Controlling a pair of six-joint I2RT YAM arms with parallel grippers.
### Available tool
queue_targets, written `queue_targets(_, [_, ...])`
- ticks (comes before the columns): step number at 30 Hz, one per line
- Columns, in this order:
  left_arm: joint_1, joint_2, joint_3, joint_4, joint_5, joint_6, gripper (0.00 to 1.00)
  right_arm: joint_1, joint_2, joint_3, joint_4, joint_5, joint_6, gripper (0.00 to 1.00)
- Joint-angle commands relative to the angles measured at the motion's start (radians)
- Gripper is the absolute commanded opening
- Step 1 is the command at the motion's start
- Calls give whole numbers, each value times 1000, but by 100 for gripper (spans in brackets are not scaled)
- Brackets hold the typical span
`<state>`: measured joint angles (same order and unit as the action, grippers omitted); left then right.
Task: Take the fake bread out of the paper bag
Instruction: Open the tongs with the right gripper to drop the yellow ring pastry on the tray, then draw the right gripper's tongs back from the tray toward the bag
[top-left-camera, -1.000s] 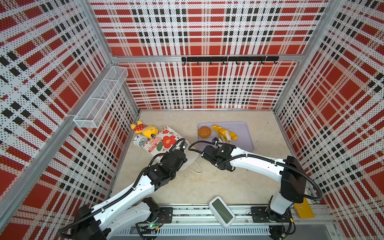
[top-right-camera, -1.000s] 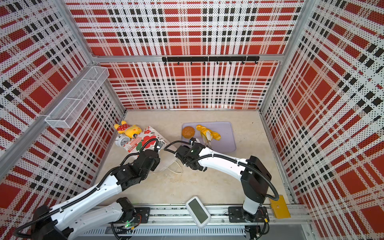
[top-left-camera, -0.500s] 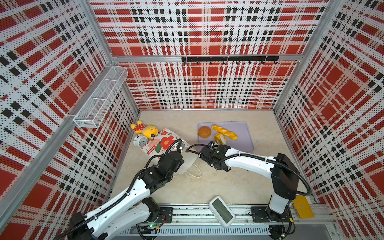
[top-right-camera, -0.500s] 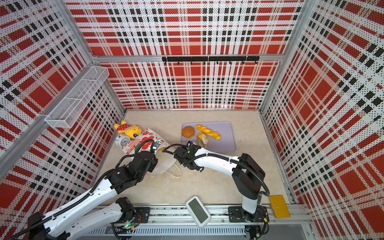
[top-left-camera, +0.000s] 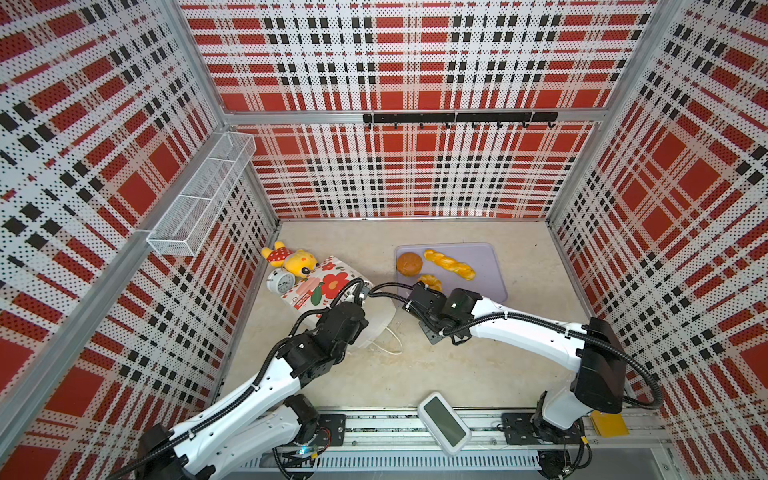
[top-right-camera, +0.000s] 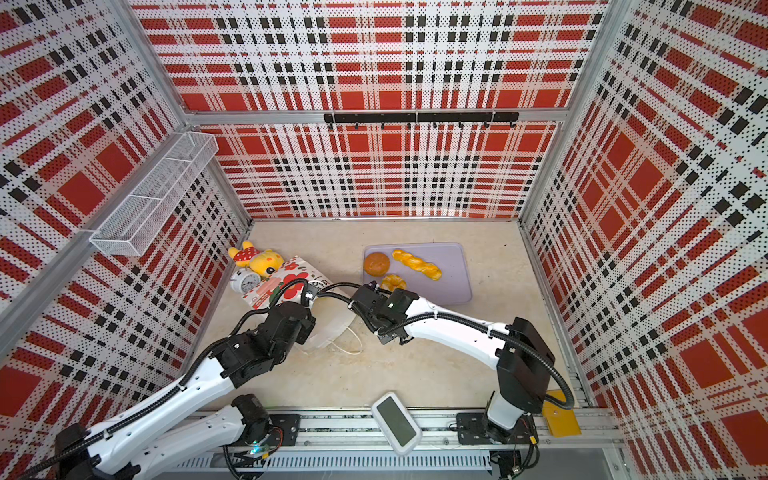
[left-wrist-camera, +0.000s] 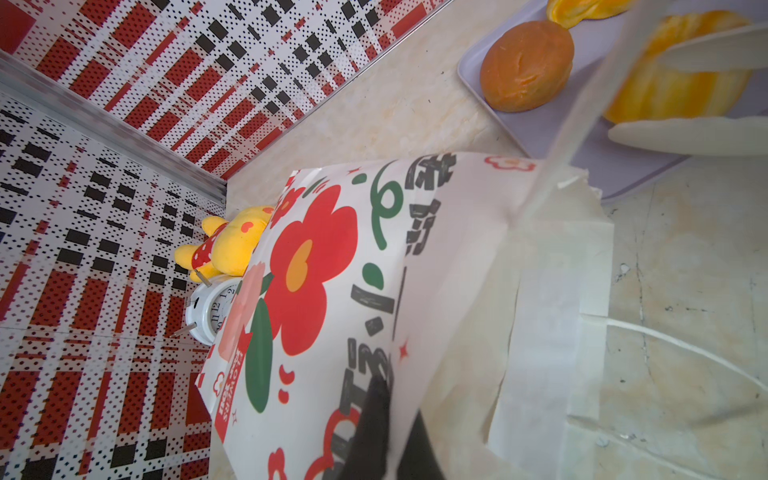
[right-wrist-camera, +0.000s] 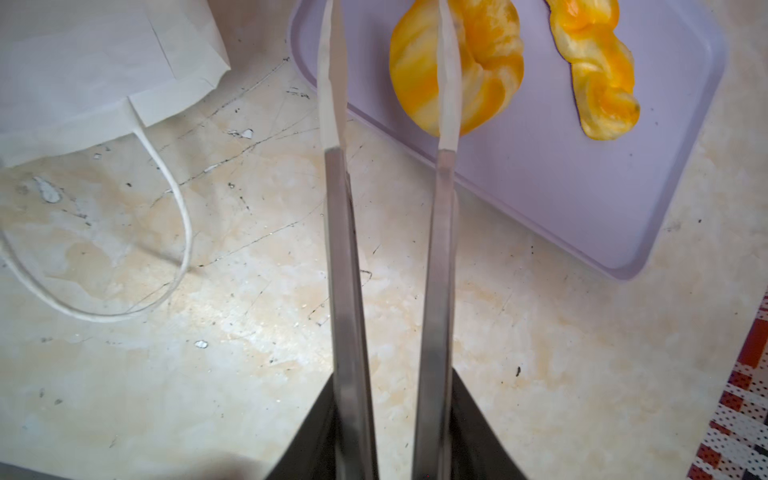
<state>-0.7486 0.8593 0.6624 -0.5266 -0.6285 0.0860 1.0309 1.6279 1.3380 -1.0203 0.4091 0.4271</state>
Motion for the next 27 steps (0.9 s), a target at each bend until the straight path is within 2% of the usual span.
queue_targets(1, [-9, -12, -10, -5, 3, -26, 0, 1, -44, 8, 16, -25, 46, 37])
queue_targets(5, [-10, -13, -10, -4, 1, -26, 0, -2, -91, 0, 31, -57, 60, 32])
queue_targets(13, [-13, -14, -10, -4, 1, -25, 0, -45, -233, -61, 83, -156, 104, 9])
queue_targets(16, [-17, -16, -10, -4, 1, -24, 0, -83, -294, -80, 54, -161, 123, 0])
queue_targets(19, [-18, -14, -10, -4, 1, -22, 0, -138, -337, -106, -5, -134, 132, 0])
queue_targets(24, [-19, -14, -9, -5, 9, -22, 0, -256, -354, -187, -10, -191, 113, 0])
queue_targets(27, [-21, -14, -10, -5, 13, -19, 0, -277, -331, -215, 23, -220, 104, 0])
